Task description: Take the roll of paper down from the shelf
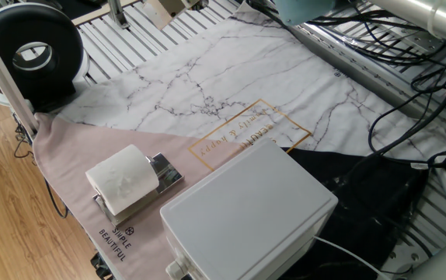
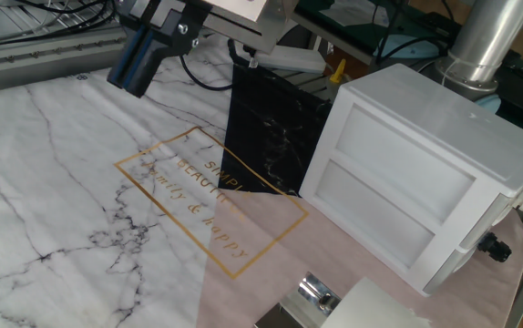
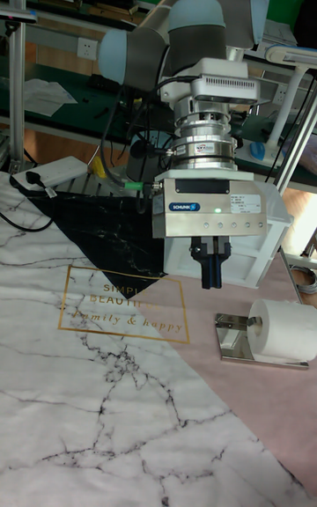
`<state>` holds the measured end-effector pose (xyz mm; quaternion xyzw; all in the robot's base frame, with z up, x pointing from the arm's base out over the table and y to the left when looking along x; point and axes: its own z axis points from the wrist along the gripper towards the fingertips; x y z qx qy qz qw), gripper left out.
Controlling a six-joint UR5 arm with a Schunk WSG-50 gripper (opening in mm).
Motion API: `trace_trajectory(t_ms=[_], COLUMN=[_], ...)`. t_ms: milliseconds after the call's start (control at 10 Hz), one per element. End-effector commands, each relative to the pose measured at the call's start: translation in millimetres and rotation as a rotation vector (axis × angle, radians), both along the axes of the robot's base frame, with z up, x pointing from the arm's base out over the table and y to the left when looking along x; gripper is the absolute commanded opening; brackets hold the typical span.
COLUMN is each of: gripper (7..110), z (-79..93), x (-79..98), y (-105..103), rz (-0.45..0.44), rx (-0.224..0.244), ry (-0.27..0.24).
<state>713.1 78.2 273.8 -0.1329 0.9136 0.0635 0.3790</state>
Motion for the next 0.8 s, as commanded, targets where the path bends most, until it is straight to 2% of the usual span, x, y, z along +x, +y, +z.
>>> trace_trajectory(t_ms=[0,100,300,500,600,700], gripper=[7,7,7,7,7,7], z=[3.4,2.7,2.6,13.7,15.9,12.0], x=[1.5,1.3,1.4,10.6,12.6,11.0], y=[-1,-4,-5,-2,-4,-12], rz=[0.001,0.007,0.002,0.008,0.016,0.015], rx=[0.003,-0.015,-0.016,-0.006,-0.027,-0.067], ry=[-0.01,-0.01,-0.009,-0.065,-0.08,-0.069])
